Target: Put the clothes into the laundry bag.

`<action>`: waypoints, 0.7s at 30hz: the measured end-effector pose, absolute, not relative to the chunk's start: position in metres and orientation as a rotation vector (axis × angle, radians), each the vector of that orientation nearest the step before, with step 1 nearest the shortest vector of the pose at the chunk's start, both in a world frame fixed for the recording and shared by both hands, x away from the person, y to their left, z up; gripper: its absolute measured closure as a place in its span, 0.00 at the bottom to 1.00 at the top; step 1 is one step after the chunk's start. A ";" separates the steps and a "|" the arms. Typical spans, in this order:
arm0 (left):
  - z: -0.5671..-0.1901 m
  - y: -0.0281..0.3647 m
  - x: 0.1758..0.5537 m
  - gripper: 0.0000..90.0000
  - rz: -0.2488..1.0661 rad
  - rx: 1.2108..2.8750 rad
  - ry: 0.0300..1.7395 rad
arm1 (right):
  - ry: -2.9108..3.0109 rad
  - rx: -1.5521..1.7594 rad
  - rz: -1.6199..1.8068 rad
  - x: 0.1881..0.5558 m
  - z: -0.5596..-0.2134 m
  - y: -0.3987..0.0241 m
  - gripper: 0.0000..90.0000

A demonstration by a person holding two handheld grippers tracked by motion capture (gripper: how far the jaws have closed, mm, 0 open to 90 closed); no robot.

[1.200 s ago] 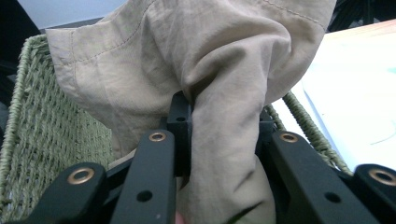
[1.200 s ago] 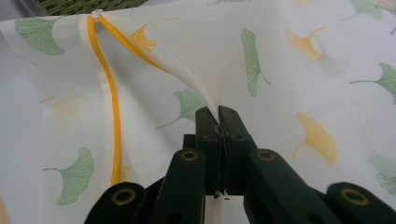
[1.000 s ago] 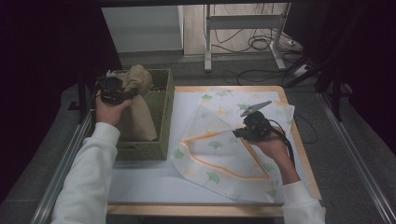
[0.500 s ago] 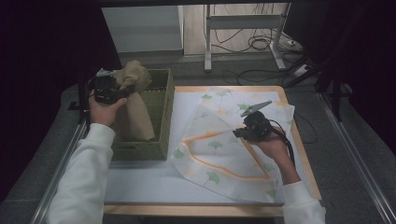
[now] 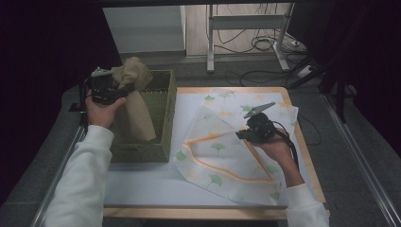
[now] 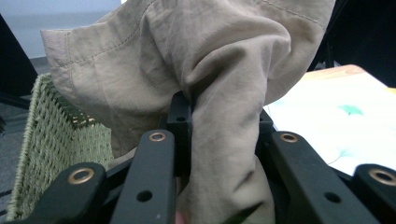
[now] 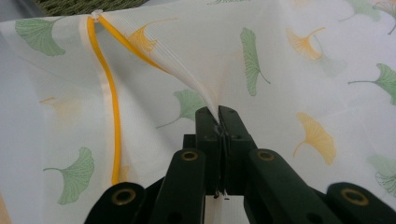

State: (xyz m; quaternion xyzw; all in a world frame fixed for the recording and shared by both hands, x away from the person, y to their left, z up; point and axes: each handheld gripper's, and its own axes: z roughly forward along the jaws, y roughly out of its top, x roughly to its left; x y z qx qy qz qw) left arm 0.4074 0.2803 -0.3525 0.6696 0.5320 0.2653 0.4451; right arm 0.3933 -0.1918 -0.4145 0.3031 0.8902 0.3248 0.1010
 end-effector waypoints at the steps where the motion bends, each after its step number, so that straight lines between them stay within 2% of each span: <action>1: -0.351 0.280 0.407 0.79 0.654 1.660 1.314 | 2.630 0.895 0.959 0.393 -0.415 -0.192 0.96; 21: -0.334 0.274 0.393 0.79 0.701 1.623 1.249 | 2.632 0.895 0.965 0.393 -0.413 -0.192 0.96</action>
